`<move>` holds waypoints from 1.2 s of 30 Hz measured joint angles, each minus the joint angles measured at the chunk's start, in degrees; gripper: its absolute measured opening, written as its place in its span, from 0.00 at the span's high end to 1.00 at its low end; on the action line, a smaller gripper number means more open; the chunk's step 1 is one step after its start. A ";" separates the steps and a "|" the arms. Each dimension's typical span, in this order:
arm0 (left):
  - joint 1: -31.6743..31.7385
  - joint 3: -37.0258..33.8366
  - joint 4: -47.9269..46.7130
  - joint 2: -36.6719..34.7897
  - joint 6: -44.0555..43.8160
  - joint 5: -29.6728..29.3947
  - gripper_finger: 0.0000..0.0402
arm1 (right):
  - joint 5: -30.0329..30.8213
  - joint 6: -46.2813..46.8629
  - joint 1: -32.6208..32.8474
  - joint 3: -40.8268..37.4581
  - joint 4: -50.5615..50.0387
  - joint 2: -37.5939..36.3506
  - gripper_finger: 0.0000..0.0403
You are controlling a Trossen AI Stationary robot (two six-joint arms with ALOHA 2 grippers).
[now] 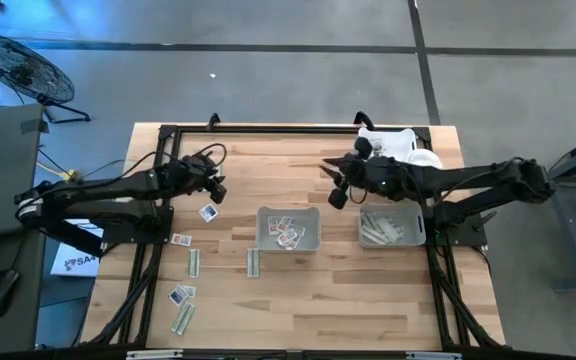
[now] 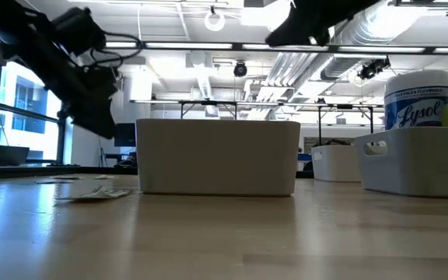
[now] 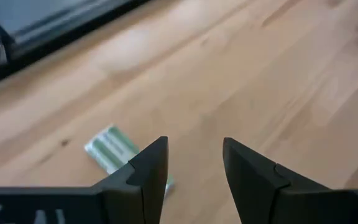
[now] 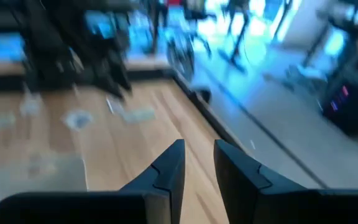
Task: Pick & Place First Aid Supplies
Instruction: Put the green pad into the right gray bin
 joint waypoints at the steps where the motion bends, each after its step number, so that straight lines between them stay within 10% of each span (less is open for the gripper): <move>1: 0.00 0.00 0.22 1.44 -0.27 -0.02 0.62 | -1.50 -0.99 -0.47 -1.27 4.14 0.00 0.80; 36: -0.04 0.07 9.42 27.63 -9.46 -6.69 0.62 | -10.77 5.88 -5.75 -6.77 14.20 0.00 0.80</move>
